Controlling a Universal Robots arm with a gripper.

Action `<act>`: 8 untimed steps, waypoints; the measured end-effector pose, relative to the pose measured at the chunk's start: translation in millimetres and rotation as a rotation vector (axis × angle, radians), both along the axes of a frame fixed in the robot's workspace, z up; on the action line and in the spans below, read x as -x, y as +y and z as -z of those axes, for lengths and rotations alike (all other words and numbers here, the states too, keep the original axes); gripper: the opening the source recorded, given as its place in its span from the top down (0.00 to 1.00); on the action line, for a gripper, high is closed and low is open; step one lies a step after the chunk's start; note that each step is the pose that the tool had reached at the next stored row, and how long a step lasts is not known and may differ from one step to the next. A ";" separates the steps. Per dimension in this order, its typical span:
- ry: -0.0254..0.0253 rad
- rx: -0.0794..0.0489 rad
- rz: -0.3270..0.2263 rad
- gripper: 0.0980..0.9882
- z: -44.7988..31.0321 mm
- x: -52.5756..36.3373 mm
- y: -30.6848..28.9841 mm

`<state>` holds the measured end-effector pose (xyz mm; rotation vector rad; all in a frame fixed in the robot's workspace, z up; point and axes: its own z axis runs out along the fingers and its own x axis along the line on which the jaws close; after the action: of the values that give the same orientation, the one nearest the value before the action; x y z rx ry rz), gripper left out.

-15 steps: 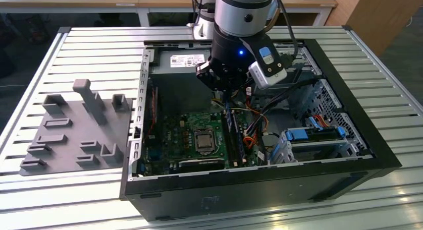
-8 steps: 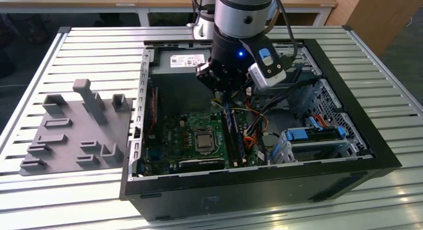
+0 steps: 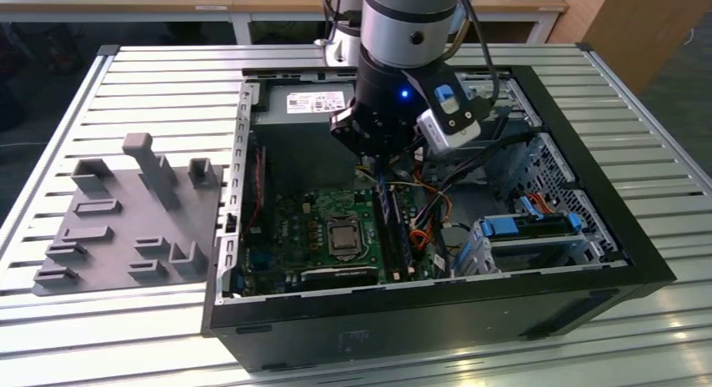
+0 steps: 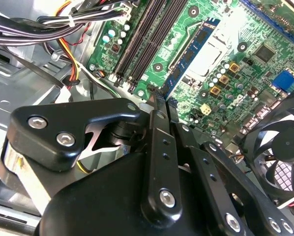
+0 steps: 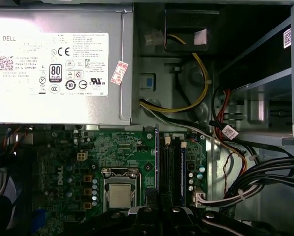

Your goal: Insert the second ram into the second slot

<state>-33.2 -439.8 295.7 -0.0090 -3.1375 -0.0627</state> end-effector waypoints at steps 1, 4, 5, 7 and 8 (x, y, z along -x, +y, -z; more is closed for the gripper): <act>0.0000 0.000 0.000 0.96 0.9 0.0 0.0; 0.0005 0.000 -0.002 0.96 3.0 0.0 -0.1; 0.0008 0.000 -0.005 0.96 3.7 0.0 -0.1; 0.0009 0.000 -0.009 0.96 4.9 -0.1 -0.1; 0.0010 0.000 -0.011 0.96 5.1 -0.1 -0.1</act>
<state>-33.2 -439.8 290.6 0.0085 -3.1363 -0.0623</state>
